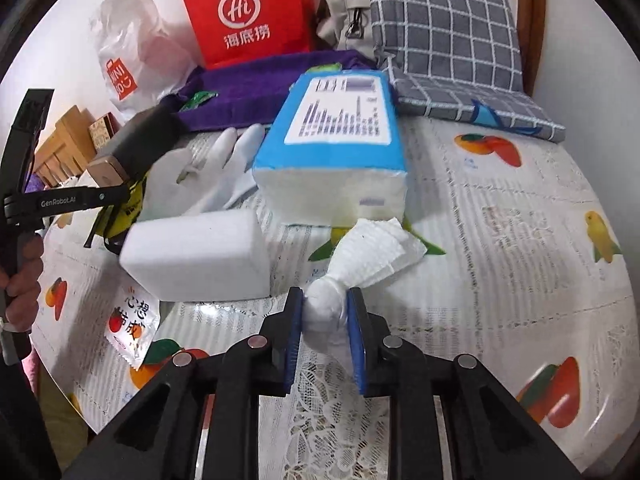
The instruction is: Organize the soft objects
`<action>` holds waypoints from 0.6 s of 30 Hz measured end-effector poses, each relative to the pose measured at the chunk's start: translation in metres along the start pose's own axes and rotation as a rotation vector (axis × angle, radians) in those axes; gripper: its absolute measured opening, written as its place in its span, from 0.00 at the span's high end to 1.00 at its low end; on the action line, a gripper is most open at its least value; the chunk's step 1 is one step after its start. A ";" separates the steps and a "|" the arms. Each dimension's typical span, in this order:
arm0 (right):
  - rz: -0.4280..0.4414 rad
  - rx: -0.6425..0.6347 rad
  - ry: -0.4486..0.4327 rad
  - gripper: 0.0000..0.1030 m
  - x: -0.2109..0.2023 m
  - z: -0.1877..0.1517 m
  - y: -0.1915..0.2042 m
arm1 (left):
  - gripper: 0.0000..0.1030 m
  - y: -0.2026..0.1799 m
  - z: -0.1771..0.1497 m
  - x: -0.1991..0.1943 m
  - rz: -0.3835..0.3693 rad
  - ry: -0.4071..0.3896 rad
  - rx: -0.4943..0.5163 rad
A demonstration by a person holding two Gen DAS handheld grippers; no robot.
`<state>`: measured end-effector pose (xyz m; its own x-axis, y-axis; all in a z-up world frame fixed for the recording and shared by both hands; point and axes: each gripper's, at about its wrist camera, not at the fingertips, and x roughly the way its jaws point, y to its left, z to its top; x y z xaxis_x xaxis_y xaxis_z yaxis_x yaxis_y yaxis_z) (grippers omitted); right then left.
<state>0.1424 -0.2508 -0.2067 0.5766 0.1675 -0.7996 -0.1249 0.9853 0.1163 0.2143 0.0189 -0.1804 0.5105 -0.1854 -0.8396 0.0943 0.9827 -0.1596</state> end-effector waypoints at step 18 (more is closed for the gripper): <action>0.067 0.006 -0.109 0.79 -0.060 0.022 0.011 | 0.81 0.009 -0.002 -0.056 0.001 -0.073 -0.034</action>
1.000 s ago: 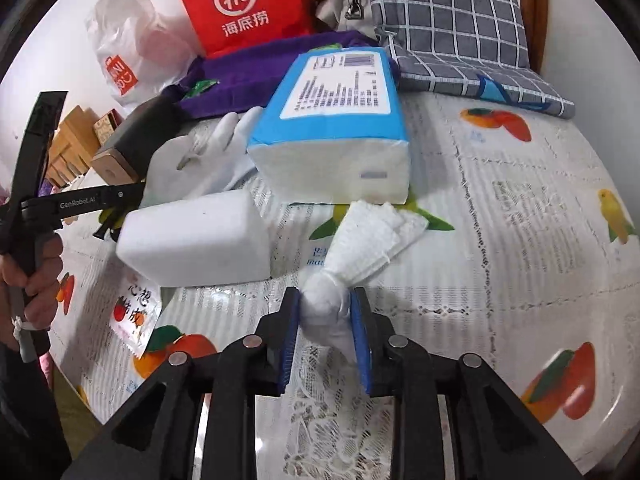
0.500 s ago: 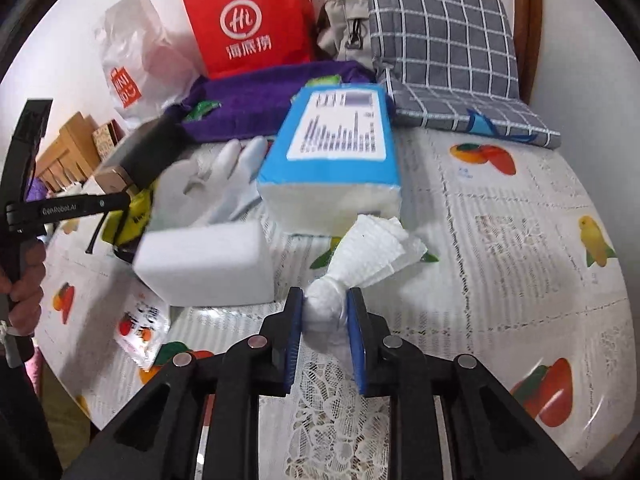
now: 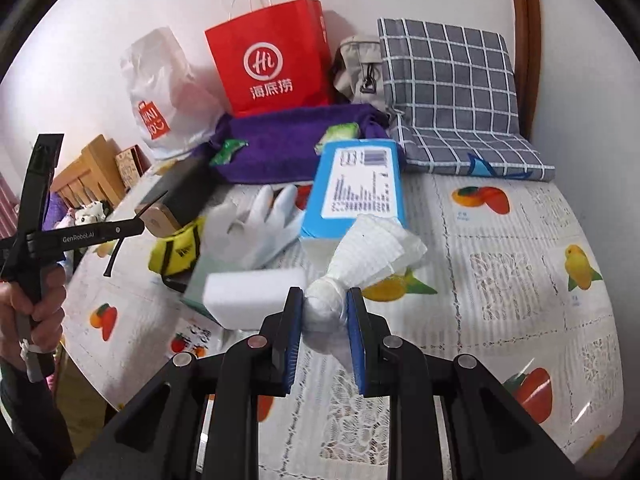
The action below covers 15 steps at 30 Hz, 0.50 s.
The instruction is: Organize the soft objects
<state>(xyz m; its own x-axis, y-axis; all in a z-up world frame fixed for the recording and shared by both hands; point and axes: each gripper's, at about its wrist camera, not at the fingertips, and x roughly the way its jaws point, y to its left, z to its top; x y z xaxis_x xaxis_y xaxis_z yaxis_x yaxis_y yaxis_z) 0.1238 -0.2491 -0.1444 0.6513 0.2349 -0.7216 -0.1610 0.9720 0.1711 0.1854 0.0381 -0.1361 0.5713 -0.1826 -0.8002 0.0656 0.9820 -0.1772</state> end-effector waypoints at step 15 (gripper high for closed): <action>0.017 -0.005 -0.014 0.79 0.005 0.052 0.016 | 0.81 0.001 0.022 -0.018 0.006 -0.049 0.000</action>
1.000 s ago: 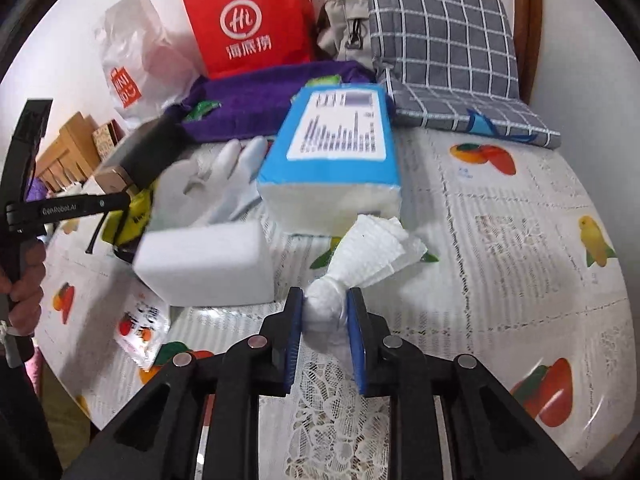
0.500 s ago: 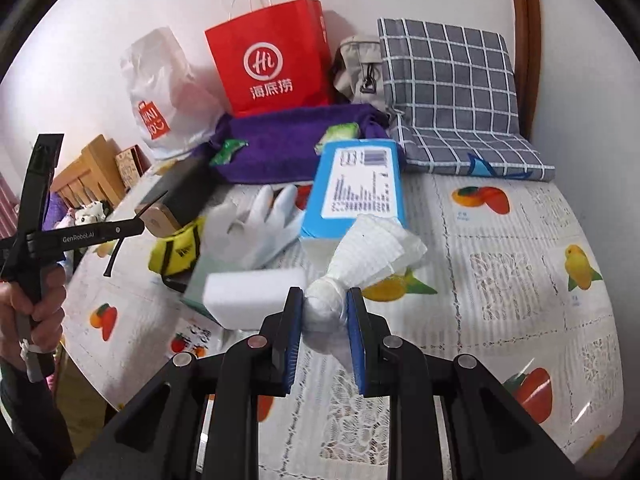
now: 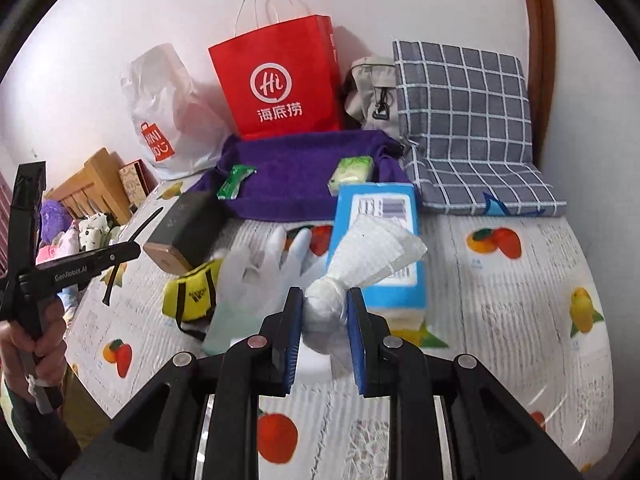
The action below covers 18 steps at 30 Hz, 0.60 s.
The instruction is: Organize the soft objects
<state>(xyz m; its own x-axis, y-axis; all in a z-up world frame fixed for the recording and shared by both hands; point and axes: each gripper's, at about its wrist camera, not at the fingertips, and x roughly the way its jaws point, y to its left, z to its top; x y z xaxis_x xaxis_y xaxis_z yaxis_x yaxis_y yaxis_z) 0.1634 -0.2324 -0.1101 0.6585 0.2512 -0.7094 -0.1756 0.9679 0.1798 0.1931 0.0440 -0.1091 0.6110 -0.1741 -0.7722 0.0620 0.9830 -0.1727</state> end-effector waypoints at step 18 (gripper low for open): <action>0.017 -0.049 -0.045 0.79 0.032 0.080 0.014 | 0.81 0.001 0.055 0.027 0.038 -0.013 0.009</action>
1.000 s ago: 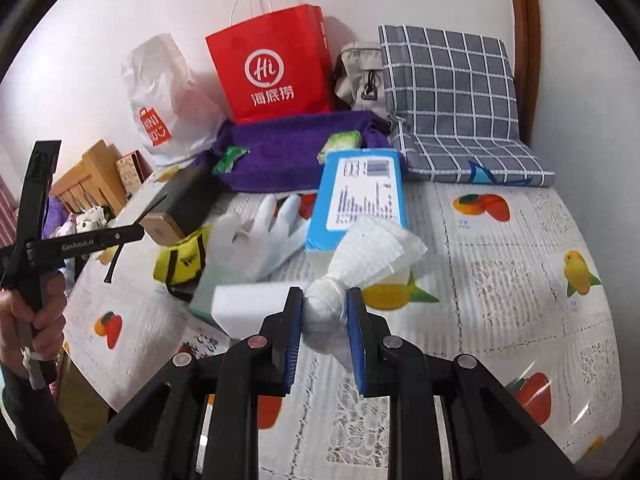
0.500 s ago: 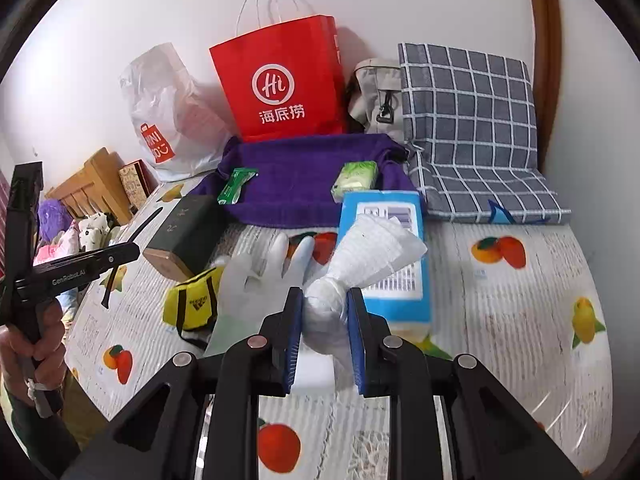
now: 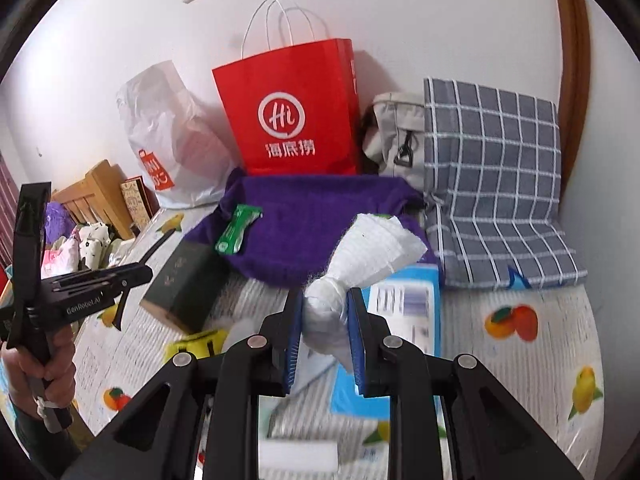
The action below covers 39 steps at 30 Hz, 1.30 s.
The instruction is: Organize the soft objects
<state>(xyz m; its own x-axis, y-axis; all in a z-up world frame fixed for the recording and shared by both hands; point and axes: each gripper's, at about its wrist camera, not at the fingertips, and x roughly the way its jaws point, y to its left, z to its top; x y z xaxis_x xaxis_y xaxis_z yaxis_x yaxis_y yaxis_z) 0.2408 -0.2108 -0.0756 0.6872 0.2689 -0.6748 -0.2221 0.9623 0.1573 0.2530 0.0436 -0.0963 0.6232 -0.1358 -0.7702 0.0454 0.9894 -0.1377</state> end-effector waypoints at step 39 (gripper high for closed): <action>0.139 -0.023 0.101 0.78 0.147 0.097 -0.019 | 0.81 0.007 0.109 0.104 0.051 0.022 0.013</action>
<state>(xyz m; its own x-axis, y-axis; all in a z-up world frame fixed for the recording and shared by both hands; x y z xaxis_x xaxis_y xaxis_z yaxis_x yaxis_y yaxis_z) 0.4129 -0.1853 -0.1073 0.5759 0.3923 -0.7172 -0.3264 0.9147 0.2383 0.4030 0.0417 -0.1096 0.6079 -0.0858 -0.7893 0.0241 0.9957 -0.0897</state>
